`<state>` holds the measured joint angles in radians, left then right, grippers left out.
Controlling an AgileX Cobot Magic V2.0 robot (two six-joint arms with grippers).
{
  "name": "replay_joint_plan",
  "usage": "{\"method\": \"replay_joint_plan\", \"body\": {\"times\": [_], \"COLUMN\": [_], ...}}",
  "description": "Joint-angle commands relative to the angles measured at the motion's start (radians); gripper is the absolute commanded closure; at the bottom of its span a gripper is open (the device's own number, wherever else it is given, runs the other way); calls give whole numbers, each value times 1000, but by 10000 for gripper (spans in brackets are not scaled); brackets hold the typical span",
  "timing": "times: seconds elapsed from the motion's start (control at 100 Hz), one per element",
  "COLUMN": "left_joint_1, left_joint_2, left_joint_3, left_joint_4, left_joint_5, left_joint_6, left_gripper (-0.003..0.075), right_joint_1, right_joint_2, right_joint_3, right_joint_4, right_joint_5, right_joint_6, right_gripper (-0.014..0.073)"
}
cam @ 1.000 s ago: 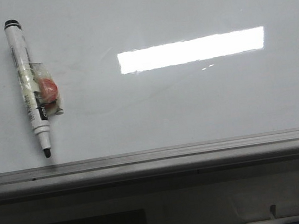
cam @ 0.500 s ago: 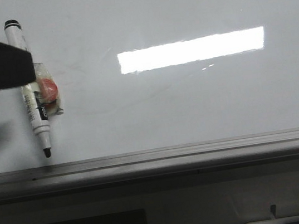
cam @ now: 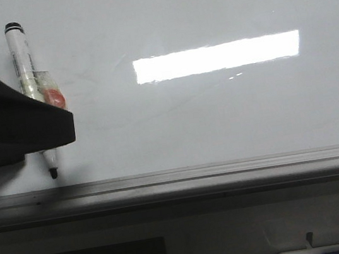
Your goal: Write number 3 on whiteboard
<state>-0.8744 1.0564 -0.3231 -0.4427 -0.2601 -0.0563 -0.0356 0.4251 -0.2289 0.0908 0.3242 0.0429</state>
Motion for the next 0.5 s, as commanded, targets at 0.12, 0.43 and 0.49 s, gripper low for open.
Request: {"method": "replay_joint_plan", "body": {"times": [0.12,0.43,0.49], "left_joint_1": [-6,-6,-6], "left_joint_2": [30,114,114], "left_joint_3": [-32,-32,-32], "left_joint_4": [-11,-49,-50], "left_joint_5": [-109,-111,-113], "left_joint_6": [-6,-6,-6], "left_gripper": [264,481,615], "right_joint_1": [0,0,1], "right_joint_2": [13,13,13], "right_joint_3": [-37,-37,-37], "right_joint_4": [-5,-5,-5], "right_joint_5": [-73,-73,-73], "right_joint_6": [-1,-1,-1], "right_gripper": [655,655,655]}}
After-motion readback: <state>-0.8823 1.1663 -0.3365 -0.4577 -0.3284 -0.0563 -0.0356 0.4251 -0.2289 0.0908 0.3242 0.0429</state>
